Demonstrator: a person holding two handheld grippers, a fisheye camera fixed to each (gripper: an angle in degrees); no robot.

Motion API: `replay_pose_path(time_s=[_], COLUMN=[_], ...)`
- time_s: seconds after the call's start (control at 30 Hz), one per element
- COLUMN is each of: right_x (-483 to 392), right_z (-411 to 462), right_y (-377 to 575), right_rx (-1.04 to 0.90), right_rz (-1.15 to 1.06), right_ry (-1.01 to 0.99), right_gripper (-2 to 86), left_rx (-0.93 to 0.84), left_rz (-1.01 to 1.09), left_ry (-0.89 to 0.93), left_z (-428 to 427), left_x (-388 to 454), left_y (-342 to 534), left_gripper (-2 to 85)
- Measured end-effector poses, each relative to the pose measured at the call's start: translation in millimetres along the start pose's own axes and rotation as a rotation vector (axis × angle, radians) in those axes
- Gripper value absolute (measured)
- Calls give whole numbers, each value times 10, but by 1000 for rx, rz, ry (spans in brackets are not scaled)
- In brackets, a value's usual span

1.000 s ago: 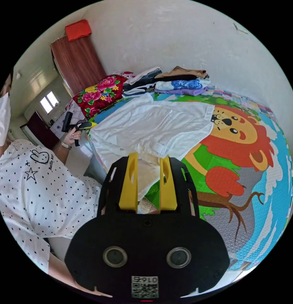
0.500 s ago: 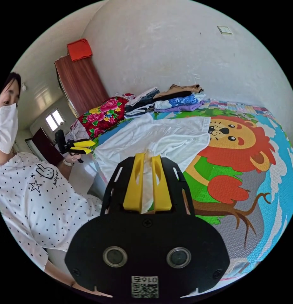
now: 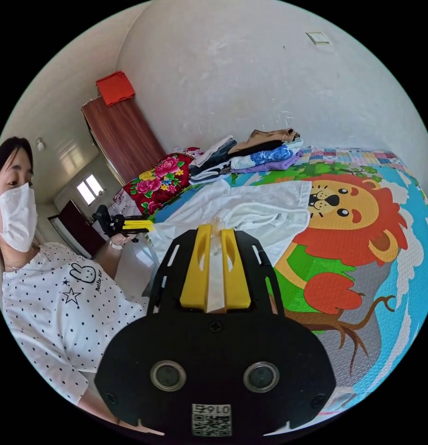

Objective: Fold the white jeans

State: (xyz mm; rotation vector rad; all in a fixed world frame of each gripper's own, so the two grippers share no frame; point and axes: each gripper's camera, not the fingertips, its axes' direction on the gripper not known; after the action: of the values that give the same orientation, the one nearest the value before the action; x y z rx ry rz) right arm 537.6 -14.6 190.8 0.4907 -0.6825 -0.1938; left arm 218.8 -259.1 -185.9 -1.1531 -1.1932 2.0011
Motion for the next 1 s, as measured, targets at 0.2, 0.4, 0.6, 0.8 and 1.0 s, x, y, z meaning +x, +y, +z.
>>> replay_pose_path(time_s=[0.2, 0.4, 0.6, 0.8, 1.0], right_x=[-405, -603, -1389, -2864, -3648], right_z=[-44, -16, -358, 23, 756], right_y=[89, 10, -375, -709, -853], right_rx=[-81, -65, -23, -178, -368], right_rz=[-10, 97, -62, -533, -1030], right_ry=[-31, -107, 116, 410, 883], right_gripper=[17, 38, 94, 174, 134], left_rx=[-71, -50, -56, 27, 201], left_rz=[24, -68, -133, -215, -208], left_ry=[114, 111, 78, 15, 65], left_z=[175, 150, 17, -180, -346], left_x=[166, 121, 125, 136, 150], left_y=[113, 102, 74, -166, -445], left_gripper=[-8, 7, 40, 36, 3])
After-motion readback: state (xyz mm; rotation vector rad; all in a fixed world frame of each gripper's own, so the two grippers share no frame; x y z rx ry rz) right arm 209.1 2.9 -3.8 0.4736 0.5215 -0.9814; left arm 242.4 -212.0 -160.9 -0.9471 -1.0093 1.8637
